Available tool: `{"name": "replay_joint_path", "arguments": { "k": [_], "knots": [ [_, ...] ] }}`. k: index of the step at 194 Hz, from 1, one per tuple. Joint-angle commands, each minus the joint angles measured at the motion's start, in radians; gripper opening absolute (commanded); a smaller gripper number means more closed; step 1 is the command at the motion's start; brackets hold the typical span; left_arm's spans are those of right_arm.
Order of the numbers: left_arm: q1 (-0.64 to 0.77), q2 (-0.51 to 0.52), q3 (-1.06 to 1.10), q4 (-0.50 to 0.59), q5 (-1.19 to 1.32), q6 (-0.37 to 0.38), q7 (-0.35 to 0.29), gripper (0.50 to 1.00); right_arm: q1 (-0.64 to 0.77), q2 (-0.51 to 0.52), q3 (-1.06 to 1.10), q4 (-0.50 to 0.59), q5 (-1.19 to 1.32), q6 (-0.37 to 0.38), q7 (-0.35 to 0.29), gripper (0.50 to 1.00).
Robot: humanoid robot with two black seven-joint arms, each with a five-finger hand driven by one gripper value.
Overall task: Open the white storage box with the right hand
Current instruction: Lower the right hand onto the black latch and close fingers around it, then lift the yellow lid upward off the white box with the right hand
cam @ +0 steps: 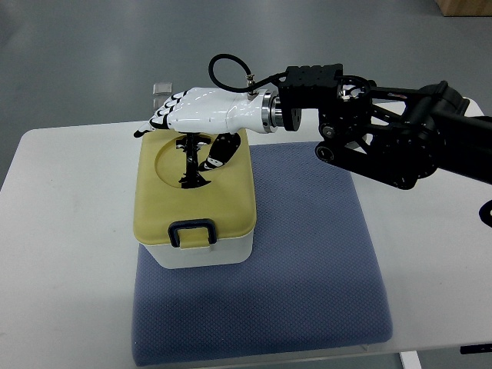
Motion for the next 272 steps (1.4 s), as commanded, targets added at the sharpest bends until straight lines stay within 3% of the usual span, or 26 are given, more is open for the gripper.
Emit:
{"name": "replay_joint_path", "arguments": {
  "k": [1,92,104,132,147,235,272],
  "knots": [
    [-0.001,0.000,0.000,0.000,0.000,0.000,0.000,1.000,-0.001,0.017,0.002,-0.009,-0.001,-0.018,-0.002,0.866],
    [0.001,0.000,0.000,0.005,0.000,0.000,0.000,1.000,-0.013,0.056,0.003,-0.035,-0.001,-0.039,-0.007,0.825],
    [0.001,0.000,0.000,0.005,0.000,0.000,0.000,1.000,-0.016,0.056,0.003,-0.035,-0.001,-0.041,-0.007,0.785],
    [0.001,0.000,0.000,0.006,0.000,0.000,0.000,1.000,-0.018,0.054,0.002,-0.035,-0.001,-0.042,-0.007,0.629],
    [0.001,0.000,0.000,0.006,0.000,0.000,0.000,1.000,-0.018,0.053,0.002,-0.035,-0.002,-0.042,-0.007,0.500],
    [-0.001,0.000,-0.002,0.008,0.000,0.000,0.000,1.000,0.013,0.031,0.023,-0.027,0.002,-0.041,0.004,0.500],
    [0.001,0.000,-0.002,0.008,0.000,0.000,0.000,1.000,0.068,-0.047,0.041,0.000,0.018,-0.038,0.017,0.500]
  ]
}}
